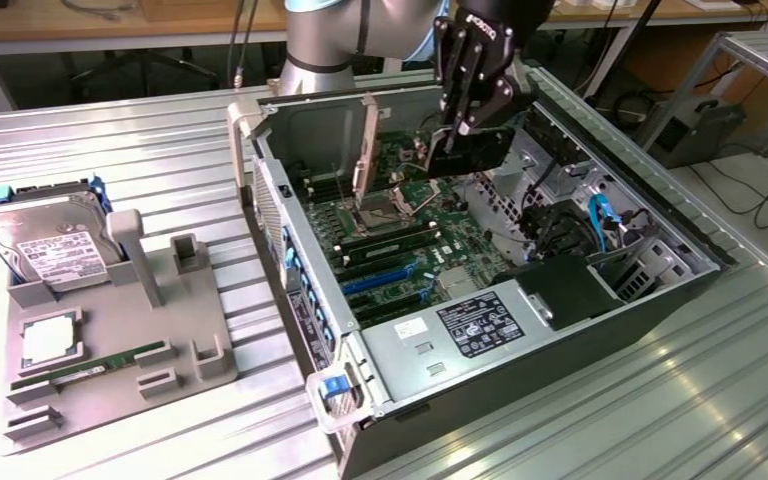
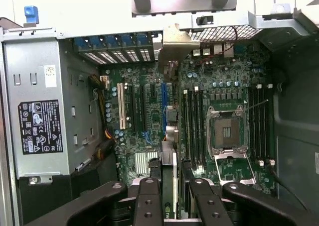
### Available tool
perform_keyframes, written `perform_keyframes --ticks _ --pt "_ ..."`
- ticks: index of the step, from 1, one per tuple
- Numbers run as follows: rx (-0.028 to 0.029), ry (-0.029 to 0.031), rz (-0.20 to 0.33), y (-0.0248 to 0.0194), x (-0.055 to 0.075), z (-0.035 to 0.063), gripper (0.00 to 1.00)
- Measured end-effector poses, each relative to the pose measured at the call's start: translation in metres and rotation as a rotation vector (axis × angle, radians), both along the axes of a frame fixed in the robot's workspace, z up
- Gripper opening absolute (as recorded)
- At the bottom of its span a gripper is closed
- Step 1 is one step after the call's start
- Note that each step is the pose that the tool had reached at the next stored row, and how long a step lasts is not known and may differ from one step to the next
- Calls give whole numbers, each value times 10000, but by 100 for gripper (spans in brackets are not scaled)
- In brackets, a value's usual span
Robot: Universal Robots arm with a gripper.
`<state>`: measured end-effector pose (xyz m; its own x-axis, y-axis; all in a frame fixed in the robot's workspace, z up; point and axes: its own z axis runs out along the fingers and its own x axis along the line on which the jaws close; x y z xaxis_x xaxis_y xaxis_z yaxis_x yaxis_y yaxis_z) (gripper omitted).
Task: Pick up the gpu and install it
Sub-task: 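Insert the gpu into the slot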
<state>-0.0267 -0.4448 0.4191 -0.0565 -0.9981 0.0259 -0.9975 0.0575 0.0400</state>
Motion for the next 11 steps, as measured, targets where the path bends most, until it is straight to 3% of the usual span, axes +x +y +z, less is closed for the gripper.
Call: perform_keyframes --ticks 7,10,11 --pt "10 1 215 -2 -74 -168 26" --pt "10 1 215 -3 -127 -265 26" --pt "11 0 215 -3 -162 -349 26"
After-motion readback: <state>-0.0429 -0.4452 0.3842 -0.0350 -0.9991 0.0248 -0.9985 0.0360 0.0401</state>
